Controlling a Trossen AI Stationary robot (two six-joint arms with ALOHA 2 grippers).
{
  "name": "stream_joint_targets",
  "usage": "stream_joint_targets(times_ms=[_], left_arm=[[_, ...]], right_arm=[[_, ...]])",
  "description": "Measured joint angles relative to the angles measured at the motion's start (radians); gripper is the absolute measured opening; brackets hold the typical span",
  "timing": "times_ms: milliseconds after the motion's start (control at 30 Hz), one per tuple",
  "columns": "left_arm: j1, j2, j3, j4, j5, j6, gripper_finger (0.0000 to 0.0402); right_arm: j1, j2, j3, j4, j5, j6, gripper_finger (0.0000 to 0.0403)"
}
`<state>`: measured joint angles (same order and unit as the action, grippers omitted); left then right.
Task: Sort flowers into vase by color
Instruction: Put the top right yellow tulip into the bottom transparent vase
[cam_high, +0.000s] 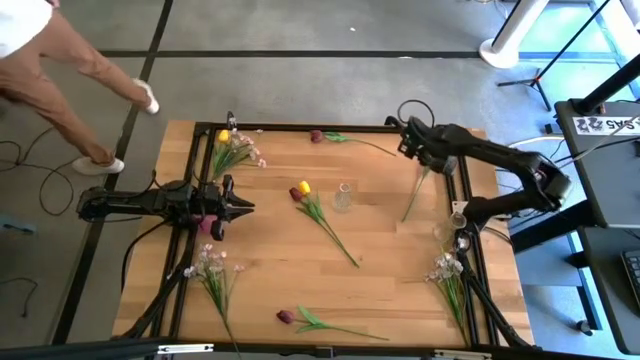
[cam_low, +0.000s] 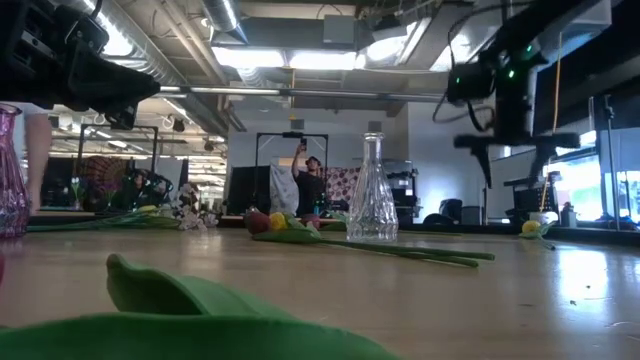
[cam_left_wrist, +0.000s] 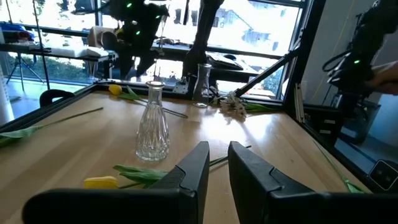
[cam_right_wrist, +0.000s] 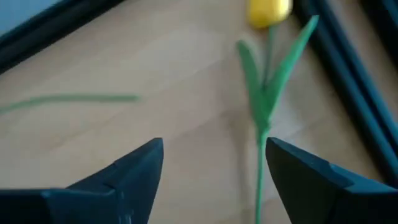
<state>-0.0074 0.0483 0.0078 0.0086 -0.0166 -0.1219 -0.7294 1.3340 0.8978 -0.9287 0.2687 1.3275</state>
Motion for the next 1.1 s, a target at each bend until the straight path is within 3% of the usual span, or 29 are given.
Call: stream_joint_targets(times_ms=[333,500,633,800,1000,1100], left_arm=[[0.000,0.000,0.000,0.000,0.000,0.000,0.0057],[0.000,0.000,0.000,0.000,0.000,0.000,0.0057],[0.000,0.000,0.000,0.000,0.000,0.000,0.0057],[0.000,0.000,0.000,0.000,-0.001,0.000,0.0057],[0.000,0.000,0.000,0.000,-0.001,0.000,0.0057],[0.000,0.000,0.000,0.000,-0.001,0.000,0.0057]], right_arm=[[-0.195,0.132,-0.102,0.109,-0.006,-0.004,0.0258],[-0.236,0.137,-0.234,0.356,-0.034,-0.003,0.0242],[-0.232,0.130,-0.283,0.403,-0.005,0.033,0.0218],[-0.211,0.125,-0.287,0.391,0.025,0.015,0.0152],[-0.159,0.094,-0.291,0.408,0.036,0.001,0.0023],[-0.107,0.036,-0.290,0.427,0.023,-0.005,0.0017]])
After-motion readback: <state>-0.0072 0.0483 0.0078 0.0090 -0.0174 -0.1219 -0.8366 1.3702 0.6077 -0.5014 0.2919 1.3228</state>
